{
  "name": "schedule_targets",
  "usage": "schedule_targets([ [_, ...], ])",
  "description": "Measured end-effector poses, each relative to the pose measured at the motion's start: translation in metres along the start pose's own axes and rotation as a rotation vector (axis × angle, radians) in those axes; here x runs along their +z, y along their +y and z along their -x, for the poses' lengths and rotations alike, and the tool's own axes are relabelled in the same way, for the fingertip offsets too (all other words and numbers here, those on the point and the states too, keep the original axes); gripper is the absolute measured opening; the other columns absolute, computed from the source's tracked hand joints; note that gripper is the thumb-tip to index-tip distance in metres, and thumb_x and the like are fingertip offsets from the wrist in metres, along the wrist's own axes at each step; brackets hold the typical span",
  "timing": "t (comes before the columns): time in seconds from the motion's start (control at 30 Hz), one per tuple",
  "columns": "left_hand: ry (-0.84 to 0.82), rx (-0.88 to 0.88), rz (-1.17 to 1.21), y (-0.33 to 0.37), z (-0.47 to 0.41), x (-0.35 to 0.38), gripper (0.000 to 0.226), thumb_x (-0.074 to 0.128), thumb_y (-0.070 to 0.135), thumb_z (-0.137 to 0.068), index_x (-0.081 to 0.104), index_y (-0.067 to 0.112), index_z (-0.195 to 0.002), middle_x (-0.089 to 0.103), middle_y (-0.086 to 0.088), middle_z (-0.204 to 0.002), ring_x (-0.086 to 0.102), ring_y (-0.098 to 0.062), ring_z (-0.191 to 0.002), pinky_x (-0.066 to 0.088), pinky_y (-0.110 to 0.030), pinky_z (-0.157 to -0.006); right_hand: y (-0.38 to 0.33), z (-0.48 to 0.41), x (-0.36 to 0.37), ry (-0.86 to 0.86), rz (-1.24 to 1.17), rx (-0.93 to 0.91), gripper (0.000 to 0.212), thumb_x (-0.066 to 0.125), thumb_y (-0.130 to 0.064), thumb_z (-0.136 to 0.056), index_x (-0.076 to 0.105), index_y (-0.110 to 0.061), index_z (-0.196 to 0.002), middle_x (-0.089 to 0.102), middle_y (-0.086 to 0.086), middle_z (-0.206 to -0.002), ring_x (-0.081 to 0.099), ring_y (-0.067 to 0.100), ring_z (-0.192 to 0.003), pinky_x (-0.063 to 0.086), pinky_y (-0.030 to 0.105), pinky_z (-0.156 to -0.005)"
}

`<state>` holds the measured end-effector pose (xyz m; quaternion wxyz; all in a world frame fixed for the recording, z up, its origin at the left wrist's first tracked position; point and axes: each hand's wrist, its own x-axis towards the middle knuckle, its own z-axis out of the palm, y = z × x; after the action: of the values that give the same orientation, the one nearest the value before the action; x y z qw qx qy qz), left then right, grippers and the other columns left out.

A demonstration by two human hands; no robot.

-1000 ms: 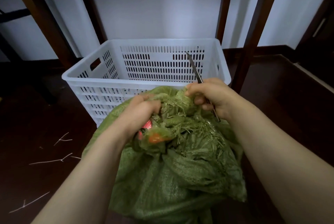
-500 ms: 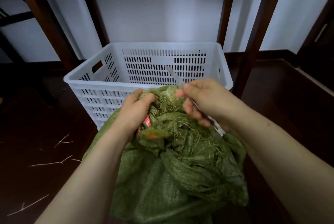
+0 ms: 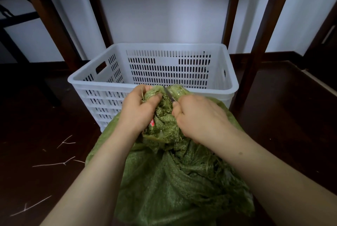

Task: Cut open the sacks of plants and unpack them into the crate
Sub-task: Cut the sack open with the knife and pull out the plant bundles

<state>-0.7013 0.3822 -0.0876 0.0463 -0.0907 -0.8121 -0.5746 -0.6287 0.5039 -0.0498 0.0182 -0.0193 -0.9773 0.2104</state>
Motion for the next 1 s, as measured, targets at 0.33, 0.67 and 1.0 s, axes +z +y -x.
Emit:
schedule_targets([
  [0.33, 0.064, 0.185, -0.212, -0.004, 0.003, 0.002, 0.023, 0.061, 0.016, -0.09, 0.052, 0.031, -0.075, 0.061, 0.003, -0.066, 0.048, -0.013, -0.036, 0.041, -0.029, -0.047, -0.01, -0.004, 0.005, -0.019, 0.056, 0.041, 0.027, 0.041, -0.017, -0.095, 0.039, -0.019, -0.068, 0.044, -0.002, -0.072, 0.053, 0.022, -0.076, 0.041, 0.033, -0.064],
  [0.67, 0.055, 0.254, -0.291, -0.003, 0.006, 0.007, 0.01, 0.059, 0.011, -0.084, 0.057, 0.021, -0.081, 0.061, -0.002, -0.069, 0.056, -0.031, -0.061, 0.052, -0.044, -0.062, -0.014, -0.012, 0.006, -0.037, 0.051, 0.079, 0.034, 0.04, -0.021, -0.097, 0.033, -0.021, -0.064, 0.04, -0.002, -0.071, 0.047, 0.019, -0.07, 0.037, 0.032, -0.062],
  [1.0, 0.196, 0.132, -0.182, -0.005, 0.0, 0.0, 0.02, 0.063, 0.011, -0.085, 0.057, 0.023, -0.069, 0.061, 0.002, -0.064, 0.059, -0.026, -0.061, 0.053, -0.042, -0.063, -0.017, -0.006, 0.014, -0.08, 0.022, 0.037, 0.033, 0.04, -0.021, -0.097, 0.036, -0.021, -0.064, 0.045, -0.002, -0.071, 0.052, 0.022, -0.07, 0.038, 0.031, -0.059],
])
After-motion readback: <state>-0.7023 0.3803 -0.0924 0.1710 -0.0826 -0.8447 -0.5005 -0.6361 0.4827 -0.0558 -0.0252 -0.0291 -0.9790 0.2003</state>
